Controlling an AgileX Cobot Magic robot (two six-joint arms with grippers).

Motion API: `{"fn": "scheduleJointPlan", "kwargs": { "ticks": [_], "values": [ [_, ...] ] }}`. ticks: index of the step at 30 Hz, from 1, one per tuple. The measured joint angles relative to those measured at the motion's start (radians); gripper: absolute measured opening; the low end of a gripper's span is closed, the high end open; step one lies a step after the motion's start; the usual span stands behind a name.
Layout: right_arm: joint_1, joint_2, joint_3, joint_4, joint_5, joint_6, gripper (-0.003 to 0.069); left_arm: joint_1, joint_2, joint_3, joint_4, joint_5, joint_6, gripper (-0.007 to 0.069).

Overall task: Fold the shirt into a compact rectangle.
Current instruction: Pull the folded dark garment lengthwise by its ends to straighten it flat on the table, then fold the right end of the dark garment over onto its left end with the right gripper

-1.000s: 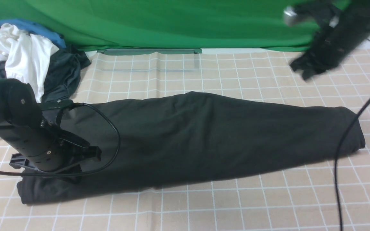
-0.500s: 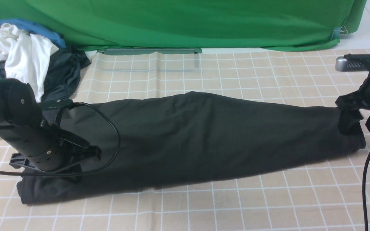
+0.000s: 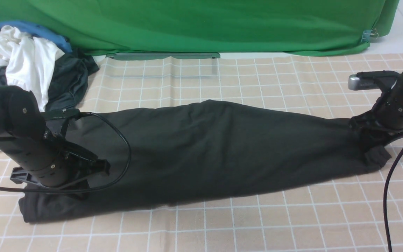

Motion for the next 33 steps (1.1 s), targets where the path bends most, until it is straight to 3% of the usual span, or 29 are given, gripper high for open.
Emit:
{"fn": "scheduleJointPlan", "kwargs": {
  "ticks": [1, 5, 12, 18, 25, 33],
  "values": [
    [0.001, -0.001, -0.003, -0.003, 0.005, -0.005, 0.0113, 0.000, -0.001, 0.000, 0.000, 0.000, 0.006, 0.0018],
    [-0.018, -0.020, -0.004, -0.004, 0.026, -0.007, 0.0070, 0.000, -0.022, 0.000, 0.001, 0.000, 0.006, 0.0018],
    [-0.108, -0.157, -0.004, -0.017, 0.096, -0.007, 0.0067, 0.000, -0.041, 0.000, 0.030, -0.004, -0.043, 0.0018],
    [-0.118, -0.191, -0.004, -0.026, 0.119, -0.007, 0.0067, 0.000, -0.039, 0.000, 0.061, -0.044, -0.070, 0.0018],
    [-0.117, -0.215, -0.015, -0.023, 0.145, -0.008, 0.0067, 0.049, 0.010, 0.000, 0.093, 0.017, -0.117, 0.0018],
    [-0.069, -0.303, -0.120, 0.147, 0.271, -0.035, 0.0067, 0.100, -0.132, -0.002, 0.111, 0.037, -0.118, 0.0018]
  ]
}}
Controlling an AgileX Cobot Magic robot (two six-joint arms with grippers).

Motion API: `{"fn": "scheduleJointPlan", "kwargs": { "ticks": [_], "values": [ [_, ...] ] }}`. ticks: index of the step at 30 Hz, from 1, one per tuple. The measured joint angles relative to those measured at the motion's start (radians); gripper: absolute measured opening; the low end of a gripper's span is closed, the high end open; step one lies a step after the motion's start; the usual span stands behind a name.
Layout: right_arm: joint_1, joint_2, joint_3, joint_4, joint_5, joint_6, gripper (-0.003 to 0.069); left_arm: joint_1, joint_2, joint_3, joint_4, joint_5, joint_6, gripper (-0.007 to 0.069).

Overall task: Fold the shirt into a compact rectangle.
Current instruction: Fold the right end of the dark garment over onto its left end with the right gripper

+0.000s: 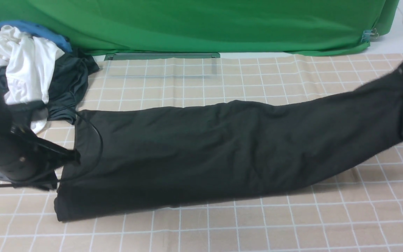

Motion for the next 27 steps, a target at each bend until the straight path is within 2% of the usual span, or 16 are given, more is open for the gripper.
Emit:
{"fn": "scheduleJointPlan", "kwargs": {
  "ticks": [5, 9, 16, 22, 27],
  "values": [
    [0.161, -0.006, -0.022, 0.056, -0.024, 0.000, 0.0067, 0.000, -0.173, 0.000, -0.007, 0.028, 0.000, 0.0018],
    [0.351, 0.000, -0.022, 0.074, -0.124, 0.030, 0.0066, 0.000, -0.280, 0.000, -0.007, 0.052, -0.001, 0.0018],
    [0.630, 0.090, -0.082, 0.109, -0.268, 0.122, 0.0066, 0.000, -0.327, 0.000, -0.007, 0.090, -0.002, 0.0018],
    [0.768, 0.227, -0.206, 0.142, -0.341, 0.199, 0.0066, 0.000, -0.327, 0.000, -0.057, 0.091, 0.016, 0.0018],
    [0.834, 0.341, -0.317, 0.196, -0.363, 0.232, 0.0066, 0.000, -0.327, 0.000, -0.070, 0.078, 0.026, 0.0018]
  ]
}}
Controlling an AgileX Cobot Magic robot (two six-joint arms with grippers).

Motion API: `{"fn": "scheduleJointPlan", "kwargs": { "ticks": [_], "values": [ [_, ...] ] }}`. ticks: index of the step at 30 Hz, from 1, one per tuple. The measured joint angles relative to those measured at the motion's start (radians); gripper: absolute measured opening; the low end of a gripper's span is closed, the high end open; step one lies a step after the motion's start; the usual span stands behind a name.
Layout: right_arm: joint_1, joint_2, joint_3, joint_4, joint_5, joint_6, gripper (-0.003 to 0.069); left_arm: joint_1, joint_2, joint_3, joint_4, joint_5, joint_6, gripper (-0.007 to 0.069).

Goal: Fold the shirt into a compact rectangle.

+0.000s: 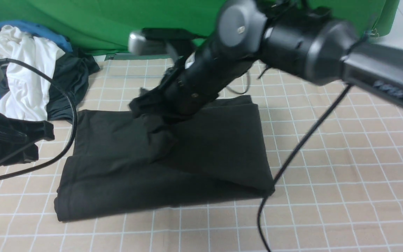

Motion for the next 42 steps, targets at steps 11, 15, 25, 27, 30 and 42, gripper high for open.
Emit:
{"fn": "scheduleJointPlan", "kwargs": {
  "ticks": [11, 15, 25, 27, 30, 42],
  "values": [
    [0.079, 0.228, -0.212, 0.080, -0.093, 0.085, 0.0104, 0.000, 0.000, 0.000, -0.008, 0.000, 0.027, 0.0018],
    [0.084, 0.258, -0.221, 0.094, -0.141, 0.109, 0.0278, 0.000, 0.000, 0.000, -0.008, 0.000, 0.029, 0.0018],
    [-0.014, 0.181, -0.343, -0.046, 0.081, -0.102, 0.0360, 0.000, 0.005, 0.000, -0.034, -0.014, 0.040, 0.0018],
    [-0.054, 0.161, -0.376, -0.106, 0.126, -0.148, 0.0291, 0.000, 0.016, 0.000, -0.070, -0.033, 0.069, 0.0018],
    [-0.131, 0.145, -0.414, -0.148, 0.220, -0.281, 0.0162, 0.000, 0.065, 0.000, -0.175, -0.052, 0.155, 0.0018],
    [-0.191, 0.253, -0.416, -0.161, 0.335, -0.488, 0.0388, 0.000, 0.436, 0.000, -0.324, -0.125, 0.267, 0.0018]
  ]
}}
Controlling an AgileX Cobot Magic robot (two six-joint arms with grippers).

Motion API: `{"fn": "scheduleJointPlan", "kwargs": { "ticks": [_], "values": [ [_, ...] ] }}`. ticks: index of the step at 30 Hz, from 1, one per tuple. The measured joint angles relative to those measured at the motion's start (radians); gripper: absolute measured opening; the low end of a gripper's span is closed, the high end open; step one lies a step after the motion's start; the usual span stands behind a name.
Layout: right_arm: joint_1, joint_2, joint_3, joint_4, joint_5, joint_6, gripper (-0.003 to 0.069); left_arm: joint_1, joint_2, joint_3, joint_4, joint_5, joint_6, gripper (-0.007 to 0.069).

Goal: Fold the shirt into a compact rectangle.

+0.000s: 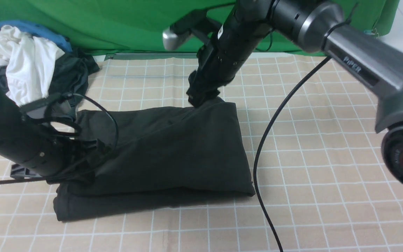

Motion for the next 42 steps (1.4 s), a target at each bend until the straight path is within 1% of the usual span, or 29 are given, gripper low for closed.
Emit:
{"fn": "scheduleJointPlan", "kwargs": {
  "ticks": [3, 4, 7, 9, 11, 20, 22, 23, 24, 26, 27, 28, 31, 37, 42],
  "values": [
    [0.009, 0.035, 0.000, -0.001, -0.010, -0.106, 0.0407, 0.000, 0.047, 0.000, 0.002, -0.015, -0.012, 0.0018],
    [0.012, 0.043, 0.000, -0.001, -0.018, -0.135, 0.0410, 0.000, 0.055, 0.000, 0.014, -0.015, -0.037, 0.0018],
    [0.019, 0.057, 0.000, -0.006, -0.056, -0.189, 0.0414, -0.001, 0.056, 0.000, 0.074, -0.018, -0.123, 0.0018],
    [0.021, 0.059, 0.000, -0.007, -0.066, -0.205, 0.0414, -0.001, 0.054, 0.000, 0.096, -0.018, -0.142, 0.0018],
    [0.027, 0.066, 0.000, -0.010, -0.087, -0.250, 0.0414, -0.001, 0.053, 0.000, 0.134, -0.020, -0.180, 0.0018],
    [0.041, 0.111, 0.000, -0.017, -0.101, -0.321, 0.0413, -0.001, 0.053, 0.000, 0.125, -0.044, -0.188, 0.0018],
    [0.042, 0.116, 0.000, -0.020, -0.102, -0.326, 0.0388, -0.001, 0.053, 0.000, 0.125, -0.045, -0.187, 0.0018],
    [0.044, 0.117, 0.000, -0.021, -0.102, -0.332, 0.0337, -0.001, 0.053, 0.000, 0.125, -0.045, -0.187, 0.0018],
    [0.044, 0.117, 0.000, -0.021, -0.102, -0.335, 0.0313, -0.001, 0.053, 0.000, 0.125, -0.046, -0.186, 0.0018],
    [0.045, 0.117, 0.000, -0.026, -0.103, -0.347, 0.0146, -0.001, 0.053, 0.000, 0.125, -0.048, -0.186, 0.0018],
    [0.046, 0.117, -0.001, -0.029, -0.103, -0.347, 0.0087, -0.001, 0.053, 0.000, 0.124, -0.048, -0.185, 0.0018],
    [0.046, 0.117, -0.005, -0.037, -0.101, -0.347, 0.0067, -0.001, 0.053, 0.000, 0.124, -0.048, -0.183, 0.0018],
    [0.046, 0.117, -0.023, -0.062, -0.084, -0.346, 0.0049, -0.001, 0.053, 0.000, 0.111, -0.048, -0.163, 0.0018],
    [0.046, 0.115, -0.078, -0.086, -0.070, -0.346, 0.0048, -0.001, 0.053, 0.000, 0.067, -0.048, -0.123, 0.0018],
    [0.041, 0.113, -0.093, -0.087, -0.118, -0.325, 0.0048, -0.001, 0.053, 0.000, 0.060, -0.048, -0.108, 0.0018]
  ]
}}
